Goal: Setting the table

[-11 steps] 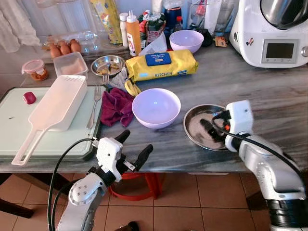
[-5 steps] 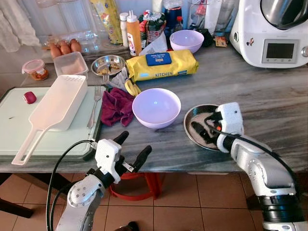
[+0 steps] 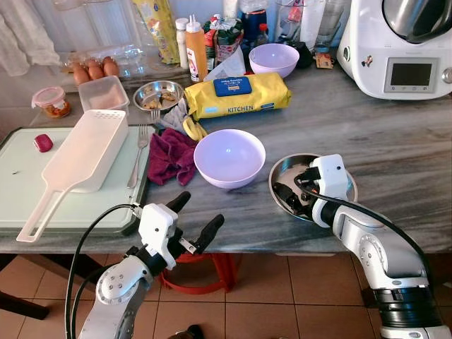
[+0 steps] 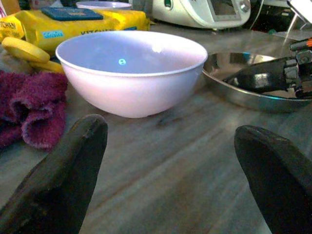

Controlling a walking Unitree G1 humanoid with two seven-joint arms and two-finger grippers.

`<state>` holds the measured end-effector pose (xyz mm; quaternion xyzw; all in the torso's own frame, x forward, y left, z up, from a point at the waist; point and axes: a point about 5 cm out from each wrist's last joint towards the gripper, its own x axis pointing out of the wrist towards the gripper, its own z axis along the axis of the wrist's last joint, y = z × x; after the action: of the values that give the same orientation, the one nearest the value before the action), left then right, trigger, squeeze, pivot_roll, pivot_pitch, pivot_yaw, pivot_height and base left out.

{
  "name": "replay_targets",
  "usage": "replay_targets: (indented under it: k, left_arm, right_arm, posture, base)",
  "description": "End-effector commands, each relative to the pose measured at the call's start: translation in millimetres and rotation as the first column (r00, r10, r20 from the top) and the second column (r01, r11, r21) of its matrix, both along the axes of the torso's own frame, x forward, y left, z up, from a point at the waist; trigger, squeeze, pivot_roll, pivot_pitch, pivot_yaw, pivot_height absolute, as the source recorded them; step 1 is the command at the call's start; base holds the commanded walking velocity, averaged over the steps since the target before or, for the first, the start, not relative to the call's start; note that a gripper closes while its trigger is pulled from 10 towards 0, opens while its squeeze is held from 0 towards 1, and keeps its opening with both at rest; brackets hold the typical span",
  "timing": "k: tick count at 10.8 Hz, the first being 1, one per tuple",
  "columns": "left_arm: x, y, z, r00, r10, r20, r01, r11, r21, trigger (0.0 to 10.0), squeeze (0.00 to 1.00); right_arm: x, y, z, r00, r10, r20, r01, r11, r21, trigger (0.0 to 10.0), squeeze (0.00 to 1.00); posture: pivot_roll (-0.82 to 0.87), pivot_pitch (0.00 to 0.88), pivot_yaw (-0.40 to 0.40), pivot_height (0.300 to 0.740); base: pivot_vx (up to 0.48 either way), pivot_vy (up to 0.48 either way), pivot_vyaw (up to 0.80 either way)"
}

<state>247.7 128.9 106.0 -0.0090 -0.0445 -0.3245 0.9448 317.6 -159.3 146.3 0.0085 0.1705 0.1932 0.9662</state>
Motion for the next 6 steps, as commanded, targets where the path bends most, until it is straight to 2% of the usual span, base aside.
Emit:
replay_targets:
  k: [1,6]
  left_arm:
    - [-3.7,2.1,-0.7,1.000,-0.009,-0.011,0.009,1.000,0.014,10.0,0.00]
    - [-4.5,2.2,0.6,1.000,-0.006,-0.014,0.006,1.000,0.010,10.0,0.00]
  right_arm:
    - [-2.4,6.2,-3.0,0.999,0.029,-0.017,-0.029,1.000,0.010,10.0,0.00]
    - [0.3,16.1,-0.2,0.998,0.057,0.000,-0.057,0.998,0.032,10.0,0.00]
  posture:
    - [-0.06,0.179,0.065,0.740]
    - [-0.05,0.181,0.065,0.740]
  base:
    - [0.000,0.000,0.00]
    - [0.000,0.000,0.00]
